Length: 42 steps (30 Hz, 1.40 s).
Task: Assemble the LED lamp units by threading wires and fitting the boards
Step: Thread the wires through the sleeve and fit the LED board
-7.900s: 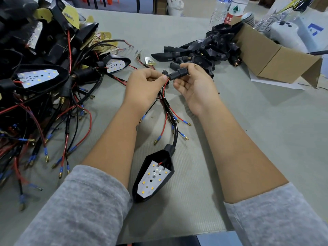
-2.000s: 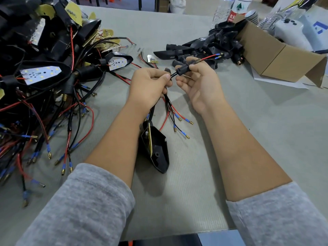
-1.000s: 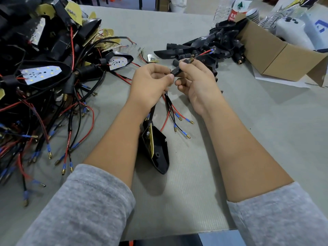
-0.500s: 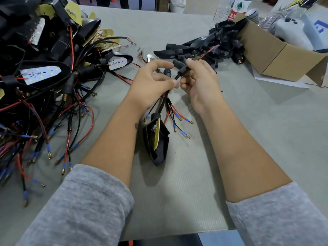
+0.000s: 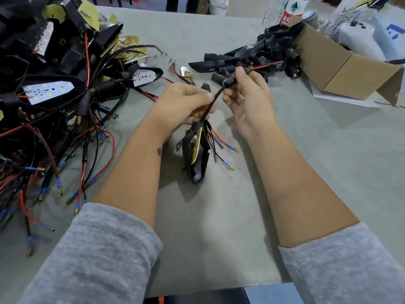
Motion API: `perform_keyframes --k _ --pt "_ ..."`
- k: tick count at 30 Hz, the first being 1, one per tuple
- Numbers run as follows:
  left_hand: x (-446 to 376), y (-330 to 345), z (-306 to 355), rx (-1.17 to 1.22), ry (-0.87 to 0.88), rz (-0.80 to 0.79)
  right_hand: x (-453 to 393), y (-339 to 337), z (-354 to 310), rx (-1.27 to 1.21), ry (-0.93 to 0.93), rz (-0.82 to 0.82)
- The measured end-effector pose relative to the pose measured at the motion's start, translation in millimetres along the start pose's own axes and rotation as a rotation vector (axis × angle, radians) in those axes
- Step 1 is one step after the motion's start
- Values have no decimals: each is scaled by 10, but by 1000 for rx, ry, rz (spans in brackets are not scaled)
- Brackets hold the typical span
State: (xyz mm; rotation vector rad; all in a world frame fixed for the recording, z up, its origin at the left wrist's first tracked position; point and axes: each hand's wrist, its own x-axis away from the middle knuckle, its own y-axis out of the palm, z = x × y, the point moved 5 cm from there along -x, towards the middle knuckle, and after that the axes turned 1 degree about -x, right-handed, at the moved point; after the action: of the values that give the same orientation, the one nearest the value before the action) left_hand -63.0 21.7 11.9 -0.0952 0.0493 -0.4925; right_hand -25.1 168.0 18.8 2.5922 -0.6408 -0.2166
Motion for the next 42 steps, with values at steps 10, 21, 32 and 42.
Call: perform_keyframes --k 10,21,32,42 --pt "12 46 26 117 75 74 60 104 26 334 -13 -159" --pt "13 60 40 209 71 62 36 84 37 269 4 -167" --pt "-8 22 1 176 2 61 -7 -11 4 107 -22 26" --pt "34 -5 43 204 37 133 86 112 15 382 -39 -156"
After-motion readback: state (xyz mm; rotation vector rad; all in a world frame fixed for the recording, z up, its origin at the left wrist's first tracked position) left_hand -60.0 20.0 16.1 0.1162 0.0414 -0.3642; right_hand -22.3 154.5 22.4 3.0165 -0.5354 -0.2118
